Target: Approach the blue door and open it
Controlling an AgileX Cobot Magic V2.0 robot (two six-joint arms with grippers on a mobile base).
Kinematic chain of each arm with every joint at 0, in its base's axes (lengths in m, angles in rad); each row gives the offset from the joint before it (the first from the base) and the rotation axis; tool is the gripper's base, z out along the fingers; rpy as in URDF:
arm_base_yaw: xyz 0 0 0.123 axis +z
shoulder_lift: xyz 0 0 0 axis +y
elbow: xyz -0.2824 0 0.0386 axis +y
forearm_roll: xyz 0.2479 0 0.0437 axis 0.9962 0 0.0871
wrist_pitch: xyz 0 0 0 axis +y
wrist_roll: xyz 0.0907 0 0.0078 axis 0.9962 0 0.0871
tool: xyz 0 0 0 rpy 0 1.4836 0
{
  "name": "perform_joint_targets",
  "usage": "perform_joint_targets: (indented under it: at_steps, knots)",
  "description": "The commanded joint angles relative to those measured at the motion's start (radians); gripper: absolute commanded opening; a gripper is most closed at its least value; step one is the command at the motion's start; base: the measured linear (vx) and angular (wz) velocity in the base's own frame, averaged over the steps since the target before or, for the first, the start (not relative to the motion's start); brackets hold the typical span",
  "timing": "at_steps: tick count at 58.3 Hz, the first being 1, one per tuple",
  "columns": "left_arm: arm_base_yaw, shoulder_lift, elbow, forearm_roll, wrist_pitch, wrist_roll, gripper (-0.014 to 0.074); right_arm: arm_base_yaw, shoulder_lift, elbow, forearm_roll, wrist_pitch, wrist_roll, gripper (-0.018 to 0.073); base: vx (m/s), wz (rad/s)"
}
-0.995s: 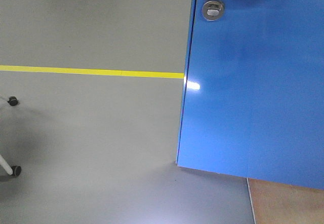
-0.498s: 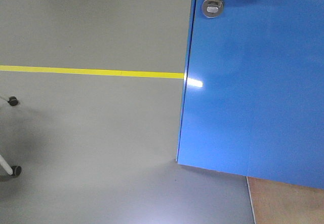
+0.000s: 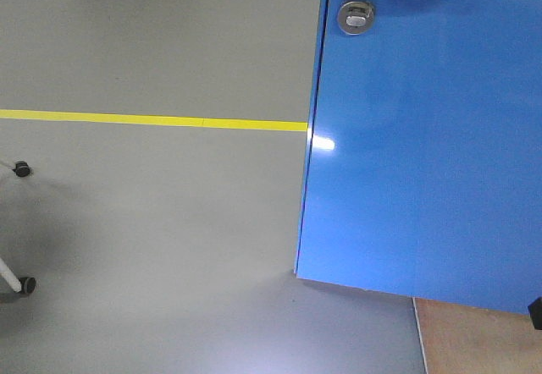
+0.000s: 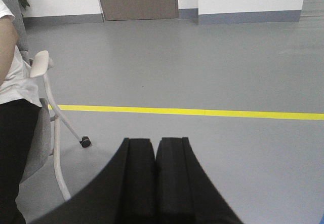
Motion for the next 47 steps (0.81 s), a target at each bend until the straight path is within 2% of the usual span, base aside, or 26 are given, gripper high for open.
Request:
perform_joint_targets:
  at_steps: [1, 47]
  knots:
    - [-0.006, -0.014, 0.004, -0.005, -0.087, -0.002, 0.007, -0.005, -0.015, 0.02, -0.013, -0.038, -0.002, 0.0002, 0.0, 0.0]
    - [-0.006, -0.014, 0.004, -0.005, -0.087, -0.002, 0.007, -0.005, -0.014, 0.02, -0.013, -0.025, -0.002, 0.0002, 0.0, 0.0]
